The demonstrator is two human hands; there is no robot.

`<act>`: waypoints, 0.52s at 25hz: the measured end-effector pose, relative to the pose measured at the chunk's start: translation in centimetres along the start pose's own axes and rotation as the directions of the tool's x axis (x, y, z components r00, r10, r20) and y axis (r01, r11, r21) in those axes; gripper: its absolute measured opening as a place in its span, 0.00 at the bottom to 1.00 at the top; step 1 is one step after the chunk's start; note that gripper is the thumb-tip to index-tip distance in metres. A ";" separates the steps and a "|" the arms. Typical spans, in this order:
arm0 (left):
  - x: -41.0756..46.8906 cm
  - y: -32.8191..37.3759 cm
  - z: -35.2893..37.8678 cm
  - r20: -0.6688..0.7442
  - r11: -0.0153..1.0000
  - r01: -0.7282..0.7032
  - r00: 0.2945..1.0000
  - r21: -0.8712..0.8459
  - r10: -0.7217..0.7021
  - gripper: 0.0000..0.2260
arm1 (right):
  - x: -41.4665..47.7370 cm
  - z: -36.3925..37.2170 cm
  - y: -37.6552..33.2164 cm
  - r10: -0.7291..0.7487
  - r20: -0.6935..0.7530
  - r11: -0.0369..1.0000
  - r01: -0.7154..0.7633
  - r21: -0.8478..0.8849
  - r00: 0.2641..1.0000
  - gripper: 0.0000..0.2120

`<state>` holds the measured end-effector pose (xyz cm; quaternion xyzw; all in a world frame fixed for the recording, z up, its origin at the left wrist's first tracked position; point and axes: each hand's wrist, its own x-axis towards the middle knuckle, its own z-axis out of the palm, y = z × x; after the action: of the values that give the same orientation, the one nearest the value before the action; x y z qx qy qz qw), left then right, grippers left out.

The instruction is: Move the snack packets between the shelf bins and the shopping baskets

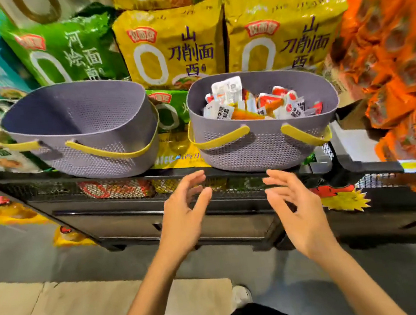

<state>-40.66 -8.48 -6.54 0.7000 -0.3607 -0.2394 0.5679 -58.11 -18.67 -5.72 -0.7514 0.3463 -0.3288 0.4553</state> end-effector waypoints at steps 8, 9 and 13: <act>15.1 5.0 -1.5 -0.066 0.921 -0.331 0.934 0.205 0.351 0.13 | 15.0 -2.4 -5.4 -0.295 -0.080 0.949 0.282 -0.142 0.952 0.09; 16.7 5.0 -1.4 -0.044 0.909 -0.347 0.930 0.231 0.366 0.12 | 16.7 -2.3 -5.4 -0.247 -0.021 0.958 0.241 -0.153 0.969 0.08; 20.9 4.6 -0.7 0.089 0.884 -0.407 0.913 0.228 0.397 0.10 | 21.9 -1.1 -4.2 -0.080 0.319 0.927 0.187 -0.324 0.945 0.09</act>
<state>-28.11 -24.68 -0.40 0.6689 -0.5356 -0.0847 0.5084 -46.10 -35.70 2.41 -0.8834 0.2736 -0.1747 0.3380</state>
